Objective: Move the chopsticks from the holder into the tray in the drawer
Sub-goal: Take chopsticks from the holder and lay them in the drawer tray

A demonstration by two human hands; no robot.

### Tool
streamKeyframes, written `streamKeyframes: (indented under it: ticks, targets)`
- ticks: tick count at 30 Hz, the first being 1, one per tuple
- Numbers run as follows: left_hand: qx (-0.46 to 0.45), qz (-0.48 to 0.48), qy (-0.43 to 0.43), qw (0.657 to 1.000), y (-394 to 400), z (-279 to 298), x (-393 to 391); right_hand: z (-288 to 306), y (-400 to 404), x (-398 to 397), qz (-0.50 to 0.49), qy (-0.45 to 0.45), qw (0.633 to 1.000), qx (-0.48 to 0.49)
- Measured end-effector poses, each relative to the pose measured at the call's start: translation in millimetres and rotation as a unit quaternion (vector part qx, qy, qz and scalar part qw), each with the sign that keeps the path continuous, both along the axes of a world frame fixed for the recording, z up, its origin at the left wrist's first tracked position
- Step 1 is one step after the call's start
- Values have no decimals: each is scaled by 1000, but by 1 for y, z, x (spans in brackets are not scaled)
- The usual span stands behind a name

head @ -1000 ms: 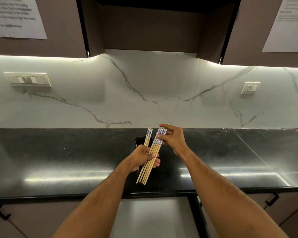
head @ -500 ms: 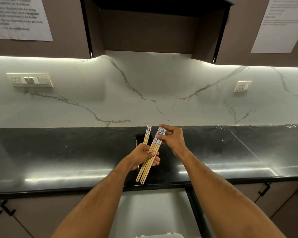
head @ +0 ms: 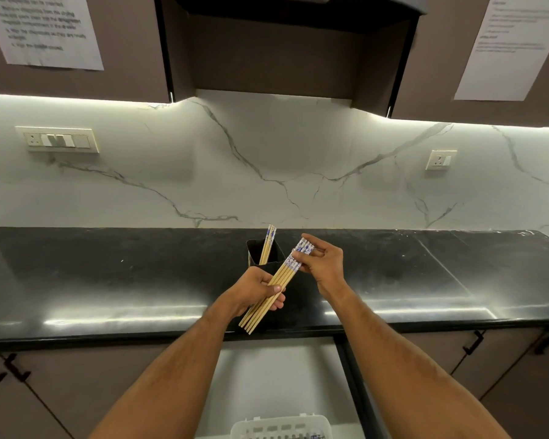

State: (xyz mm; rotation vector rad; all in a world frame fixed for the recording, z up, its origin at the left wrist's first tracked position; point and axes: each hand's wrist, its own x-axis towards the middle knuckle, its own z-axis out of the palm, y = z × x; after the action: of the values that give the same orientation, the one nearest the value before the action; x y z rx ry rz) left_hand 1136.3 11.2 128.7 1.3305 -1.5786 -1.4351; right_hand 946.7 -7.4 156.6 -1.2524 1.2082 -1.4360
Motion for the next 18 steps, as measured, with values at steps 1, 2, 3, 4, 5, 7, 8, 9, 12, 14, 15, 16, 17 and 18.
streamKeyframes:
  ticks: [1, 2, 3, 4, 5, 7, 8, 9, 12, 14, 15, 16, 17, 18]
  targets:
    - [-6, 8, -12, 1000, 1, 0, -2, -2, 0, -2, 0, -2, 1000, 0]
    - [-15, 15, -26, 999, 2, 1, -5, -4, 0, -4, 1, -4, 1000, 1]
    - [-24, 22, -41, 999, 3, 1, -7, -7, -1, -6, 2, -3, 1000, 1]
    - [-34, 29, -56, 997, 4, 0, -9, -9, -2, -9, 5, 7, 1000, 2]
    - [-47, 36, -72, 996, 4, -1, -11, -11, -2, -11, 7, 29, 1000, 0]
    - [-80, 49, -113, 989, 5, -6, -14, -15, -2, -16, -4, 109, 994, -11]
    - [-92, 57, -138, 985, 5, -10, -16, -17, 0, -20, -18, 160, 987, -22]
    - [-98, 64, -168, 979, 5, -13, -16, -19, 1, -24, -34, 217, 975, -41]
    - [-110, 47, -297, 947, 5, -23, -18, -21, 5, -33, 1, 419, 900, -122]
    - [-136, 12, -390, 911, 7, -30, -21, -25, 9, -29, 90, 536, 828, -142]
    - [-148, -5, -429, 891, 8, -33, -24, -30, 12, -25, 133, 588, 787, -133]
    - [-154, -21, -461, 874, 11, -38, -26, -35, 15, -19, 168, 636, 744, -119]
    - [-157, -36, -486, 859, 13, -43, -29, -42, 19, -14, 192, 673, 706, -105]
    - [-160, -50, -505, 846, 17, -48, -31, -48, 22, -11, 208, 701, 675, -95]
